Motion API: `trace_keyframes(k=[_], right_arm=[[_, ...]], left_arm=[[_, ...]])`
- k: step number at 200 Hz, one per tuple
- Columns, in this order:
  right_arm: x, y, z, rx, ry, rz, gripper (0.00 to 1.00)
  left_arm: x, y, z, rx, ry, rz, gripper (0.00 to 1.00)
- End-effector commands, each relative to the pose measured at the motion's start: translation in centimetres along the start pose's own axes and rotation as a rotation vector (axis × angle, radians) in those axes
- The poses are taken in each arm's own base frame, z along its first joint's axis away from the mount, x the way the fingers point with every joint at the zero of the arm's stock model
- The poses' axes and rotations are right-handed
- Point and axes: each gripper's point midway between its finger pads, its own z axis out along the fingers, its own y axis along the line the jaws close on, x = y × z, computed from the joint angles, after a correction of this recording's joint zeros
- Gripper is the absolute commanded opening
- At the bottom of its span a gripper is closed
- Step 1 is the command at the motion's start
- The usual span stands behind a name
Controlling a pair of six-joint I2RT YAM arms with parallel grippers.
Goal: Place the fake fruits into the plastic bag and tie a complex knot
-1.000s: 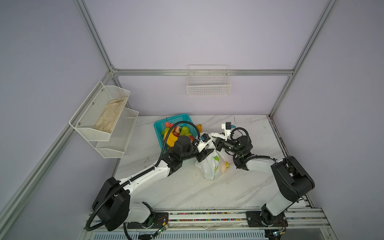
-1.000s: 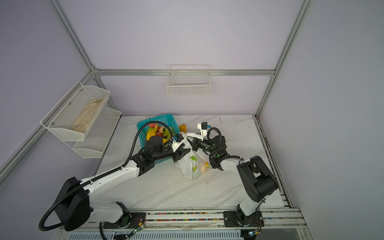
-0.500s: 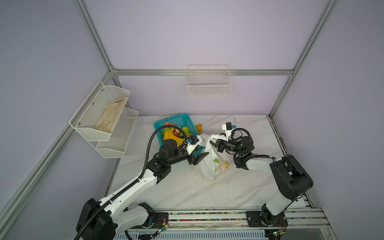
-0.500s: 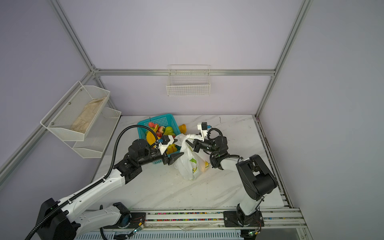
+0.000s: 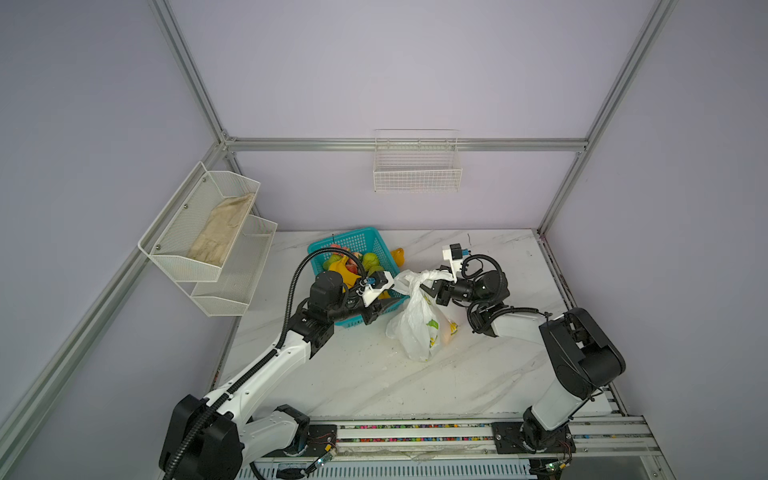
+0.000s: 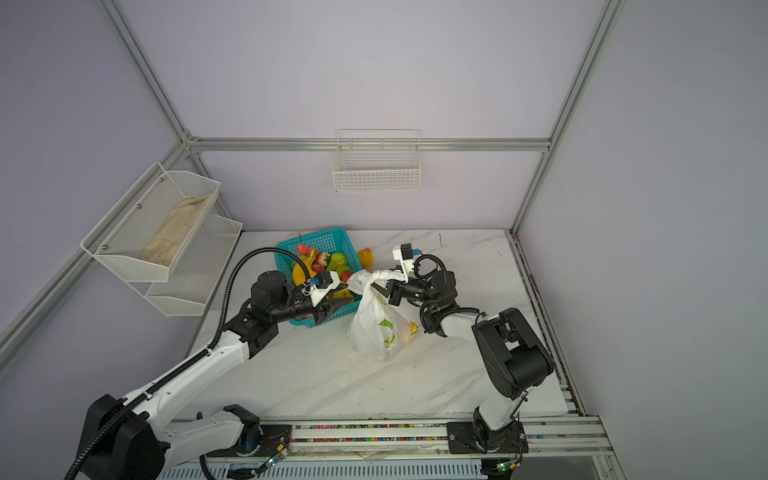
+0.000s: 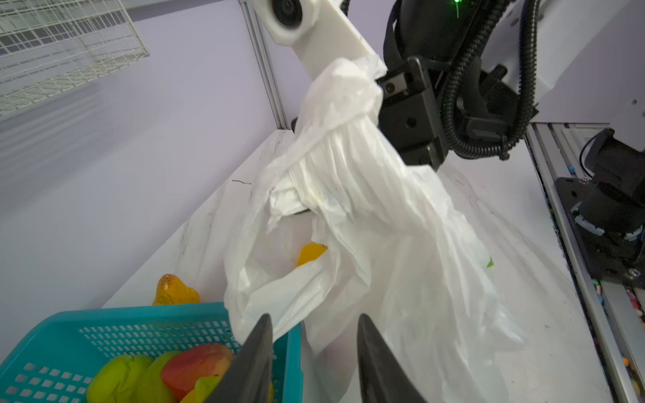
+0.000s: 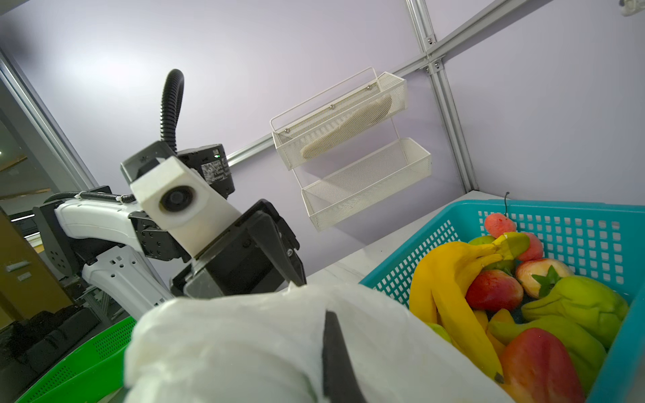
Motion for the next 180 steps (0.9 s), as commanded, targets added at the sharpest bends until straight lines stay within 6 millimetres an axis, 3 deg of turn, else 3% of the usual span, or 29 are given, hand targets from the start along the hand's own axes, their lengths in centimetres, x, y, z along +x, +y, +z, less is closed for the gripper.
trace_keyframes(k=[1,88,143,180], right_arm=[[-1.4,1.3,0.3,-0.069,-0.016,-0.062,0.00],[-0.8,1.3,0.3,-0.065,0.024,-0.080,0.00],[-0.5,1.4,0.3,-0.057,0.057,-0.098,0.00],[-0.4,1.4,0.3,-0.052,0.061,-0.099,0.00]], left_arm=[[-4.0,0.7,-0.1,0.030,-0.076,0.184,0.36],[-5.8,2.6,2.2,0.069,-0.081,0.206,0.35],[-6.8,2.9,2.3,0.072,-0.096,0.243,0.33],[-6.8,2.7,2.2,0.086,-0.098,0.262,0.26]])
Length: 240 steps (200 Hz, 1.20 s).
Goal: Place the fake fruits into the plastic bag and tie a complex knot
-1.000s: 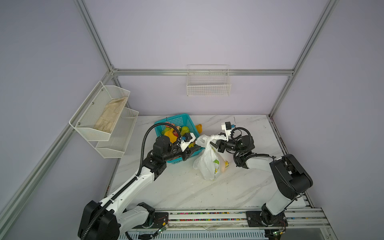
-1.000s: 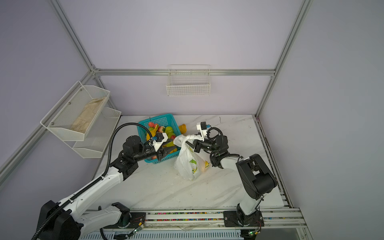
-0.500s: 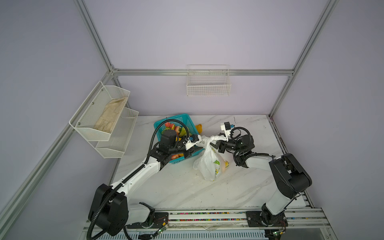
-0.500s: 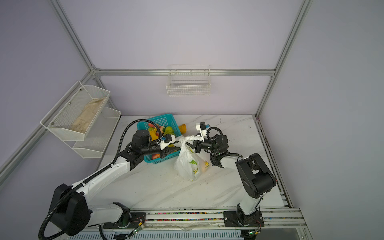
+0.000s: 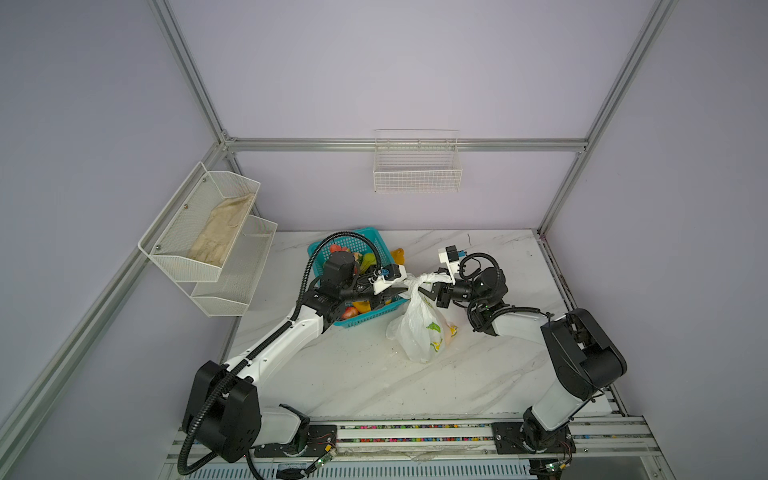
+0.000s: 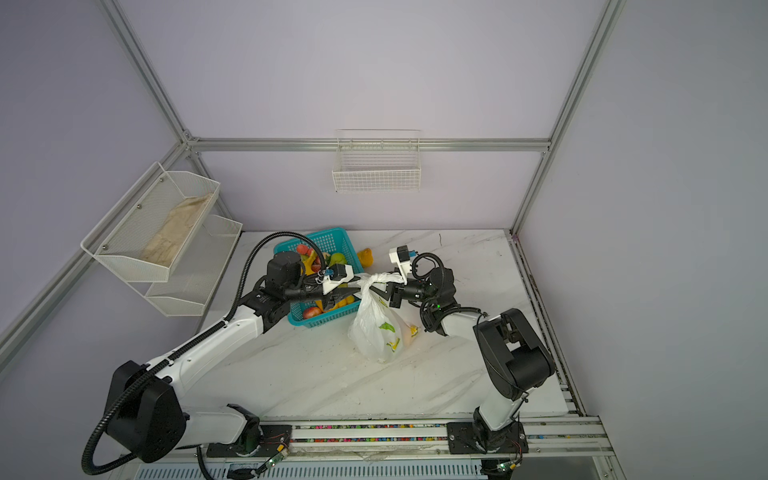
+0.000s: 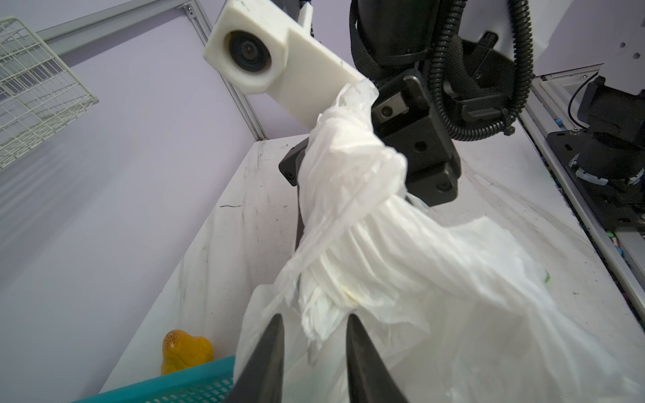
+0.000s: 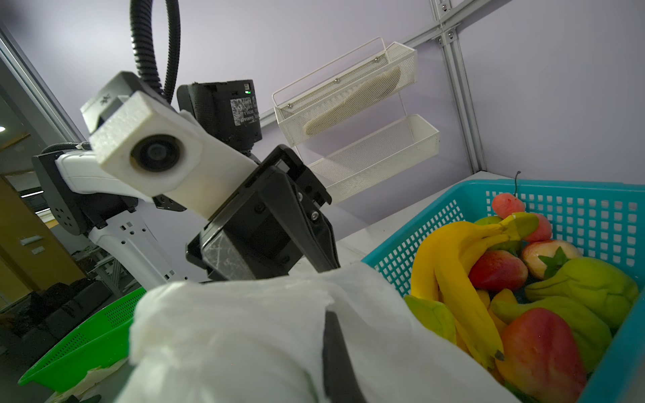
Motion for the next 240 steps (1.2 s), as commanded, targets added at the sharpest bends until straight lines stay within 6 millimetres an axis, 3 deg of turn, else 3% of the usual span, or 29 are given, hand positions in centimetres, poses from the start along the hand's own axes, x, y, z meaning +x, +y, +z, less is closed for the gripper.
trace_keyframes(k=[1,75,103,152,202,240], right_arm=[[-2.0,1.4,0.1,-0.032,-0.019,-0.085,0.00],[-1.6,1.0,0.2,-0.016,0.007,-0.087,0.00],[-1.5,0.9,0.2,-0.009,0.013,-0.087,0.00],[-1.8,1.2,0.1,-0.008,0.007,-0.094,0.00],[-2.2,0.3,-0.4,0.043,-0.015,-0.091,0.00],[-1.7,-1.2,-2.3,0.137,-0.011,-0.064,0.25]], left_arm=[[-4.8,2.0,-0.9,-0.030,-0.088,0.109,0.26],[-5.5,2.3,-0.9,-0.031,-0.112,0.133,0.22],[-5.6,2.2,-0.9,-0.026,-0.117,0.135,0.16],[-4.7,2.0,-0.6,-0.018,-0.097,0.112,0.00],[-3.3,2.0,-0.9,-0.052,-0.033,0.055,0.00],[-2.1,1.4,-0.8,-0.051,-0.026,-0.006,0.00]])
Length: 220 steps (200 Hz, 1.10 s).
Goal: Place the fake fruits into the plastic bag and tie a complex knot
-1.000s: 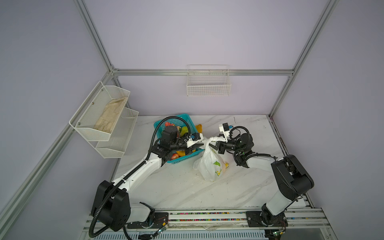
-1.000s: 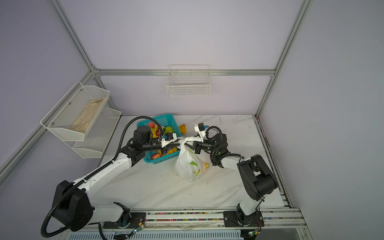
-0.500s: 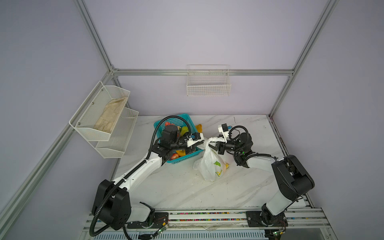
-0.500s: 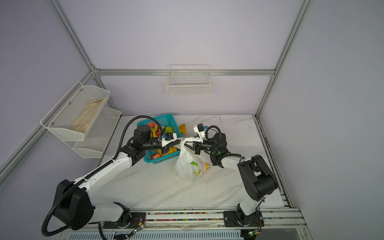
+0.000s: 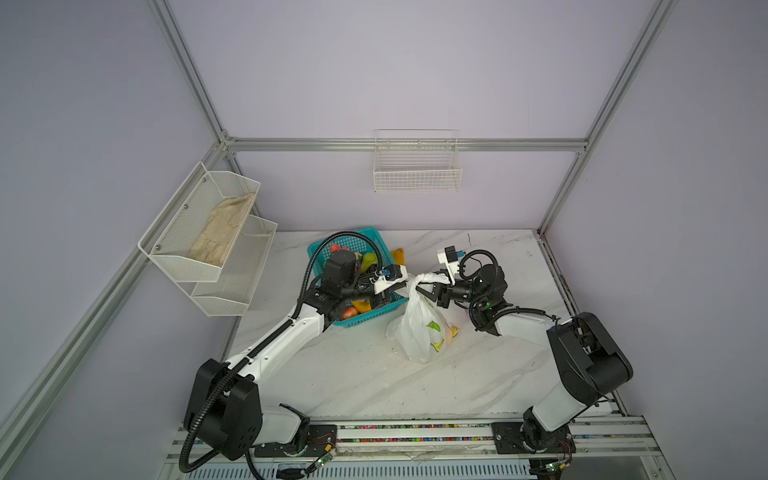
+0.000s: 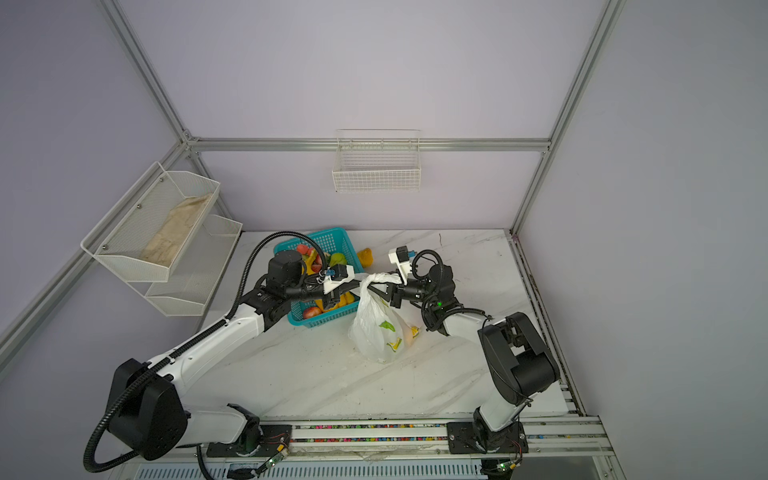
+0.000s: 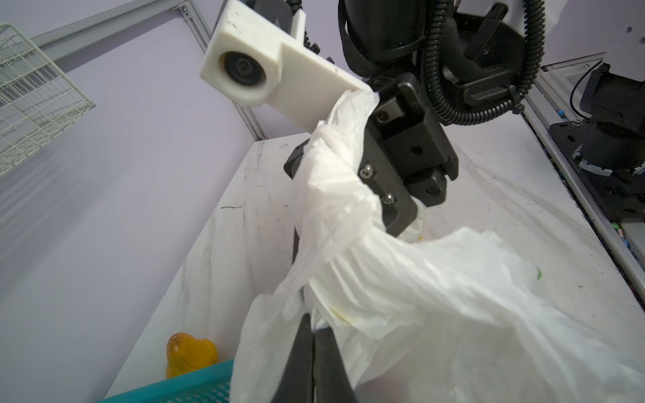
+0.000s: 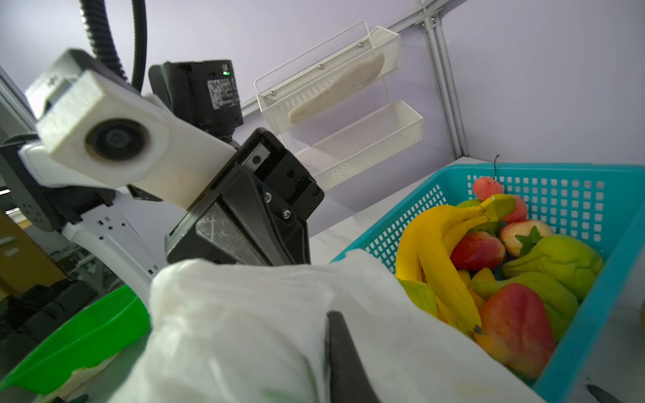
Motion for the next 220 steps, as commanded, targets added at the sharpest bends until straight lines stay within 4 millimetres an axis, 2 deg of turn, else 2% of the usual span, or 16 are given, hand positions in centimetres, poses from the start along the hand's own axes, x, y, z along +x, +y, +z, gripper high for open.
trace_keyframes(k=[1,59,79,105,146,195,220], right_arm=[[-1.6,0.0,-1.5,0.056,-0.036,-0.055,0.25],[-0.9,-1.7,-5.1,0.275,0.006,-0.085,0.42],[-1.7,-1.0,-6.3,0.324,0.000,-0.120,0.56],[-2.2,-0.7,-7.0,0.380,0.016,-0.146,0.65],[-3.1,0.8,-7.7,0.407,0.048,-0.192,0.66],[-4.7,4.0,-7.2,0.288,0.024,-0.247,0.63],[-5.4,4.7,-6.9,0.256,0.016,-0.264,0.61]], left_arm=[[-2.2,1.1,-1.0,-0.048,-0.037,-0.005,0.00],[-2.5,1.1,-0.7,-0.048,-0.071,-0.053,0.00],[-2.4,1.0,-0.5,-0.048,-0.070,-0.061,0.00],[-2.5,0.8,-0.3,-0.047,-0.070,-0.063,0.00],[-2.4,0.8,-0.1,-0.052,-0.066,-0.059,0.00],[-2.6,0.9,0.0,-0.053,-0.067,-0.055,0.00],[-2.5,0.9,0.0,-0.058,-0.064,-0.053,0.00]])
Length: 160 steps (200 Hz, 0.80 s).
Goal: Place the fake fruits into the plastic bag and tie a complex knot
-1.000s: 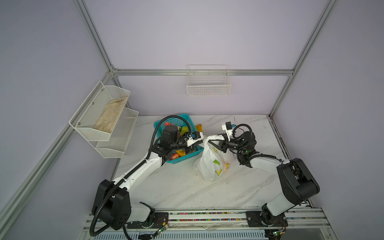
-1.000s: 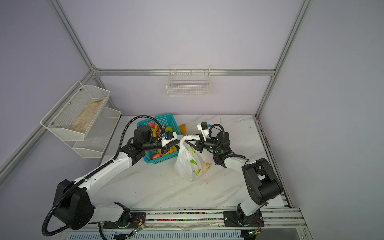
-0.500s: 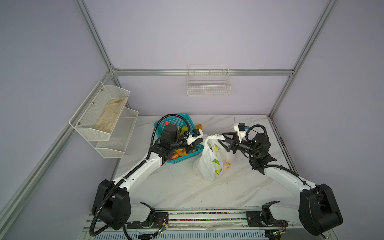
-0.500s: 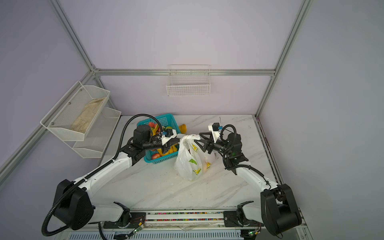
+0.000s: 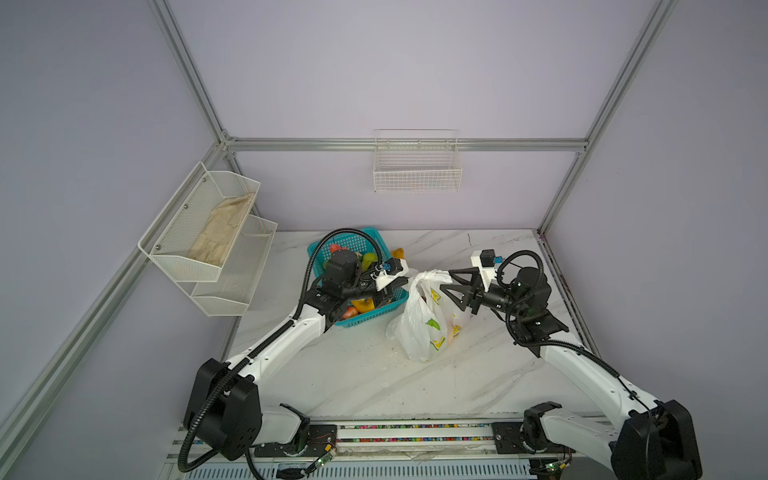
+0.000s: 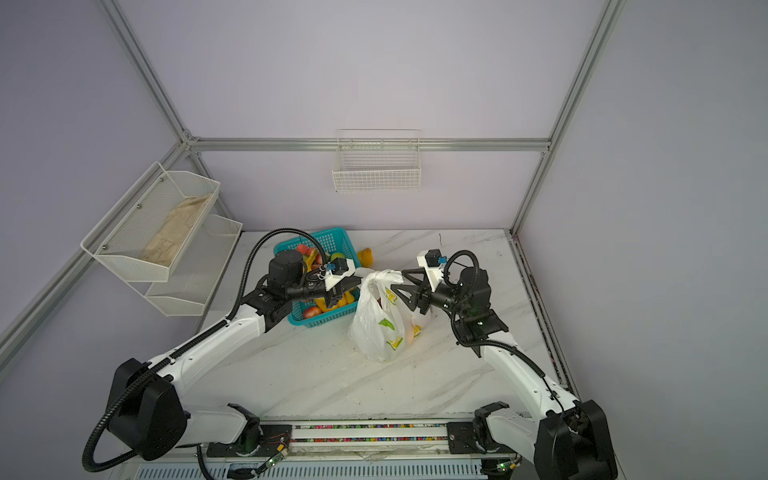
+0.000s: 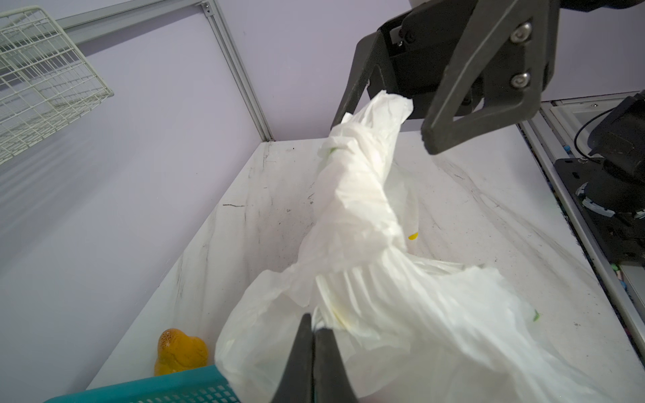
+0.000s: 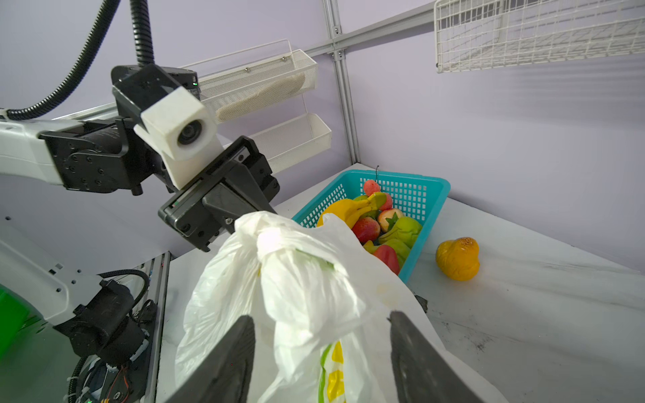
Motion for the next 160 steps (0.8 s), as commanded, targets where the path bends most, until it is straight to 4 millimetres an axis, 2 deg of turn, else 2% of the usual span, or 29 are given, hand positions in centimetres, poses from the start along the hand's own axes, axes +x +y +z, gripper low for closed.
trace_keyframes(k=[1,29,63,83,114,160], right_arm=[[-2.3,1.5,-0.2,-0.063,-0.035,-0.070,0.61],[-3.2,1.7,0.0,-0.078,-0.052,-0.075,0.51],[-3.1,1.3,0.3,-0.077,-0.045,-0.066,0.36],[-2.8,0.9,0.5,-0.065,-0.036,-0.062,0.36],[-2.1,0.4,0.6,-0.047,-0.022,-0.047,0.46],[-1.5,0.2,0.9,-0.054,-0.008,-0.037,0.46]], left_arm=[[-1.6,0.4,-0.3,-0.024,-0.041,0.029,0.00],[-1.6,0.4,-0.2,-0.026,-0.040,0.033,0.00],[-1.7,0.4,-0.2,-0.027,-0.040,0.036,0.00],[-1.7,0.4,-0.2,-0.028,-0.041,0.036,0.00],[-1.6,0.3,-0.2,-0.026,-0.039,0.036,0.00],[-1.8,0.4,-0.2,-0.029,-0.040,0.037,0.00]])
